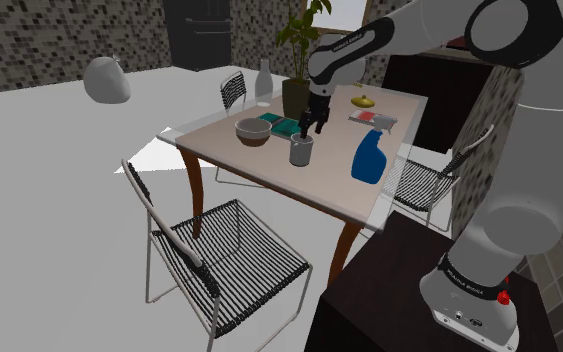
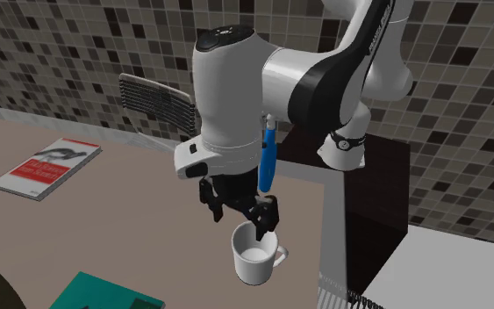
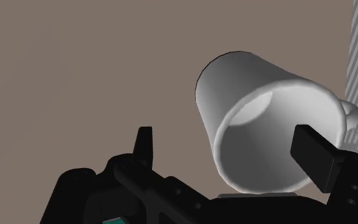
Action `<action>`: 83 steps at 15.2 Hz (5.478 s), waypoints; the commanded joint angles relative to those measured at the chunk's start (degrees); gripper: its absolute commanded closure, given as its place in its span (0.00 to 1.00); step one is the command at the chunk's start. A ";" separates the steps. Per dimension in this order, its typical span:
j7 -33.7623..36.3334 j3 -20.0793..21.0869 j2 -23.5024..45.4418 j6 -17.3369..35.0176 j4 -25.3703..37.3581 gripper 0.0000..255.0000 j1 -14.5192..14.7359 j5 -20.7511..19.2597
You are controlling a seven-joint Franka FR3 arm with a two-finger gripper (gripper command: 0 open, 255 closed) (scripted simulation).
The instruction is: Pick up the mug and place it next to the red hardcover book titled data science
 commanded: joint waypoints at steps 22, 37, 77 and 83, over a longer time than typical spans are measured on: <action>-0.66 0.38 3.00 3.81 -0.87 1.00 -0.10 1.07; 1.01 -0.12 -1.43 -5.66 4.34 1.00 0.15 -0.70; -25.28 -9.83 6.60 -19.42 22.87 1.00 -17.56 4.00; -32.35 -11.01 14.16 -22.06 31.84 1.00 -24.34 6.96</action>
